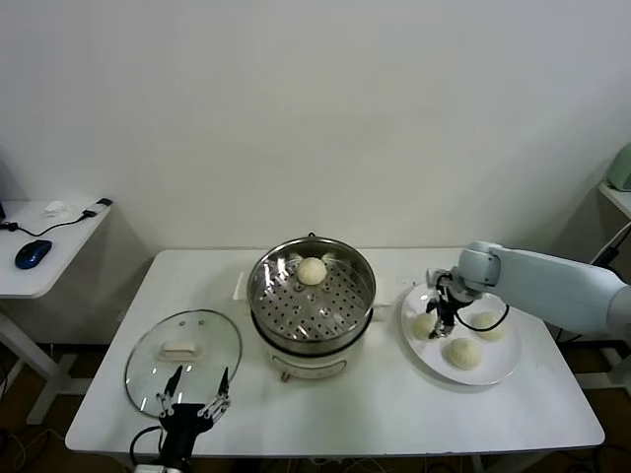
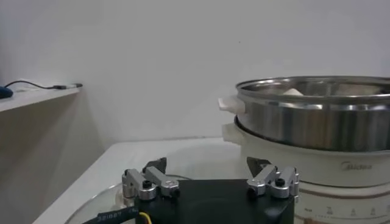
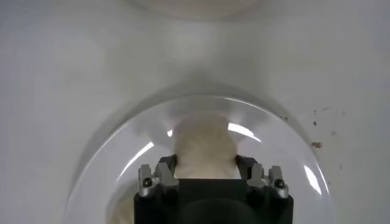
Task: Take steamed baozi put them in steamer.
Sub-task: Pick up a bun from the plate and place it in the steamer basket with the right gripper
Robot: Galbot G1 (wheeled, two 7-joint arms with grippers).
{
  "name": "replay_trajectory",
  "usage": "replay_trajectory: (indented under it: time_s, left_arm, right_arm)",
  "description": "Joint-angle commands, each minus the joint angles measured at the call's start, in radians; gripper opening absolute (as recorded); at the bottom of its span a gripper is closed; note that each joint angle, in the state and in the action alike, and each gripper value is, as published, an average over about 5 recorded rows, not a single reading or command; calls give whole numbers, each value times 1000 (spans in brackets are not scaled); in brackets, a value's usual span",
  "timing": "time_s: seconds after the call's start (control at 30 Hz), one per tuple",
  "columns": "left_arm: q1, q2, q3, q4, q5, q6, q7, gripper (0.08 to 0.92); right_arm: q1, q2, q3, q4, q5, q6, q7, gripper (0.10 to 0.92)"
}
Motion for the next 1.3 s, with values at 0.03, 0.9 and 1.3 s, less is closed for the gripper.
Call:
replay_trajectory:
  time_s: [0.03, 0.9, 1.3]
  left_arm:
    - [1, 2, 4, -6, 0, 2, 1, 823]
    - [-18, 23, 7, -20, -18, 9, 0, 823]
    - [-13, 14, -1, -20, -18, 10, 0, 823]
  right_arm:
    - [373, -33, -189, 67, 122, 66, -140, 660]
    - [414, 550, -106, 207, 592, -168, 167, 662]
    - [189, 644, -73, -72, 471, -167, 163, 662]
